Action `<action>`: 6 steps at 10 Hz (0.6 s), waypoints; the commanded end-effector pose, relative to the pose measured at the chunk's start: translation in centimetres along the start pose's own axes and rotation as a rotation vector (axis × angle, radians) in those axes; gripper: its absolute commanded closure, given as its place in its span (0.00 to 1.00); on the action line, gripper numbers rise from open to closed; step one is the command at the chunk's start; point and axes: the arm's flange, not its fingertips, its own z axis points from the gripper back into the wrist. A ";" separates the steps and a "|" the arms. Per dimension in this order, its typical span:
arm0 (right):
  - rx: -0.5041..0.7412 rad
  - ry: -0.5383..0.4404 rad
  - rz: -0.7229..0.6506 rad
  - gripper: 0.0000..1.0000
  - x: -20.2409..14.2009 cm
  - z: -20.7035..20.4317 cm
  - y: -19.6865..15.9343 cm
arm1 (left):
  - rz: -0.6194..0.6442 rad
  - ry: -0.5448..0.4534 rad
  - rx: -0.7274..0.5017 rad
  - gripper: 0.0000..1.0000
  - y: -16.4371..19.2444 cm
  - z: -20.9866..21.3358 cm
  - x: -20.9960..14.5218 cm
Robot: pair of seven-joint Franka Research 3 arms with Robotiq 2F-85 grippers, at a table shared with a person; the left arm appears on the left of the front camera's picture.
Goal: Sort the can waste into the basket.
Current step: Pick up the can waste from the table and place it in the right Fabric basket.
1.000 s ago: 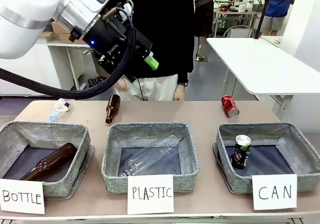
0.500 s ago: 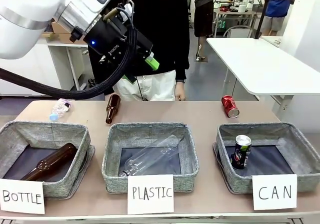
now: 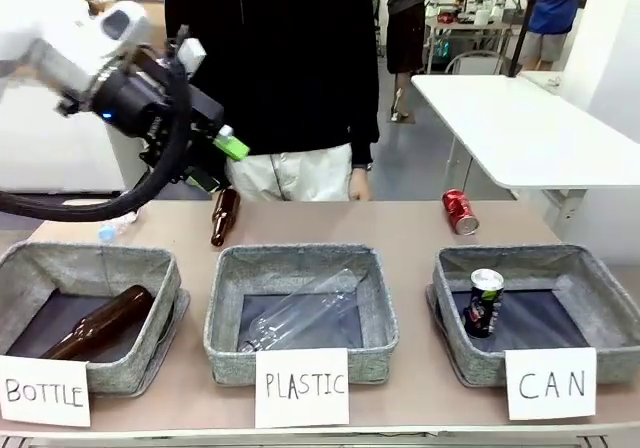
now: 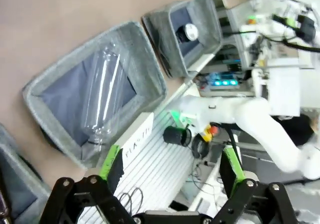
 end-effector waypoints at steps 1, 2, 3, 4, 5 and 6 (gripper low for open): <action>-0.239 -0.010 0.106 0.00 3.1 -9.9 2.7 | -0.008 -0.071 -0.132 0.00 4.2 2.2 -3.3; -0.198 0.107 0.070 0.00 2.1 -12.3 2.7 | 0.029 -0.191 -0.171 0.00 6.2 2.6 -2.5; -0.192 0.200 0.000 0.00 -1.1 -10.7 1.7 | -0.001 -0.030 -0.065 0.00 2.9 1.5 -2.0; -0.176 0.033 0.153 0.00 1.2 -10.5 5.7 | -0.001 -0.030 -0.065 0.00 2.9 1.5 -2.0; -0.176 0.033 0.153 0.00 1.2 -10.5 5.7 | -0.001 -0.030 -0.065 0.00 2.9 1.5 -2.0; -0.205 0.119 0.124 0.00 0.1 -13.7 4.7 | -0.001 -0.030 -0.065 0.00 2.9 1.5 -2.0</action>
